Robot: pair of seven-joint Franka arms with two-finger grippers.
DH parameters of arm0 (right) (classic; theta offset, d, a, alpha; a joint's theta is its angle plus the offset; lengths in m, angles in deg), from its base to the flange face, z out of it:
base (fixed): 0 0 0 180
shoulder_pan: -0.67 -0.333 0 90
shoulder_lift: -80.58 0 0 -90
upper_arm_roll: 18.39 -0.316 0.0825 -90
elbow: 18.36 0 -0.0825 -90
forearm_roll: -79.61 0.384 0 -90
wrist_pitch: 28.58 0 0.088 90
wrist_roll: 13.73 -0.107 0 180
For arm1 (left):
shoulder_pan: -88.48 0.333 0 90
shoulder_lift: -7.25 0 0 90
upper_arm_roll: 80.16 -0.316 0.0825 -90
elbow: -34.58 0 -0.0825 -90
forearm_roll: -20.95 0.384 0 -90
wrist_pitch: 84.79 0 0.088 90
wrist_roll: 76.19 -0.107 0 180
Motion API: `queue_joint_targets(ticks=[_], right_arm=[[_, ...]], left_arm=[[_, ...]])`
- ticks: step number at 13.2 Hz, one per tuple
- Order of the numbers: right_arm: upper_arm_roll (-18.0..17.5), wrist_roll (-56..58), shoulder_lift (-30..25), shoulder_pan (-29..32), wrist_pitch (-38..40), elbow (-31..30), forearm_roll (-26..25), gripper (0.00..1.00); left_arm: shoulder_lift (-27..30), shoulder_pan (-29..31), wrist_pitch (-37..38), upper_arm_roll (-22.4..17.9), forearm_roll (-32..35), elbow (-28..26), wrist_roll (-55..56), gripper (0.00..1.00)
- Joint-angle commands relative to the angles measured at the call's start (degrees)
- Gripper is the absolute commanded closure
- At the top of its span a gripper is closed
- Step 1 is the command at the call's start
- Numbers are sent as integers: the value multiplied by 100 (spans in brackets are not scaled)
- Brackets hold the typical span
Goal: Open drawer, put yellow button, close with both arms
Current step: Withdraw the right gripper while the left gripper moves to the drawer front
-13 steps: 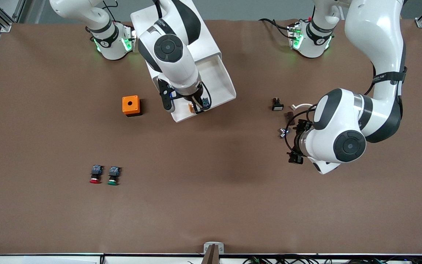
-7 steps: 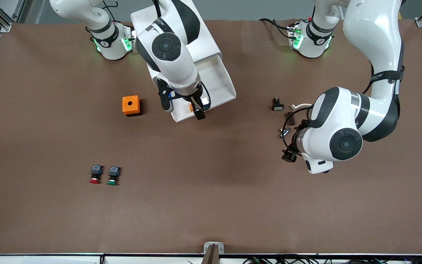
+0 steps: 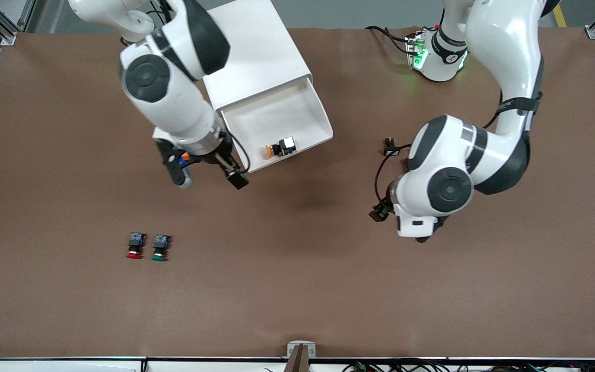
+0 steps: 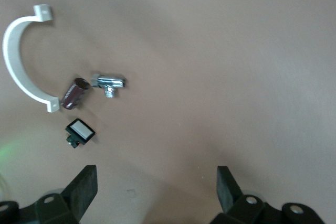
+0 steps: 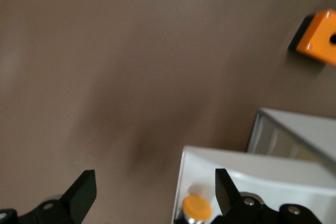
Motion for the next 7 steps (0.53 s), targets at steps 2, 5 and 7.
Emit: queue_joint_targets(ticks=[2,5,7], right_arm=[[-75,1782,-158,714,493,139,-17,0],[-83,3608,-351,1434,1055,139,-270,0],[-75,4885,-457,1865,1302,147,-316,0]], left_arm=[[-60,-347,-268,22,107,-49,-646,0],[-228,-804,-873,13,151,-66,-1024,0],[-236,-893,-1278,13,151,-128,-1078,0]])
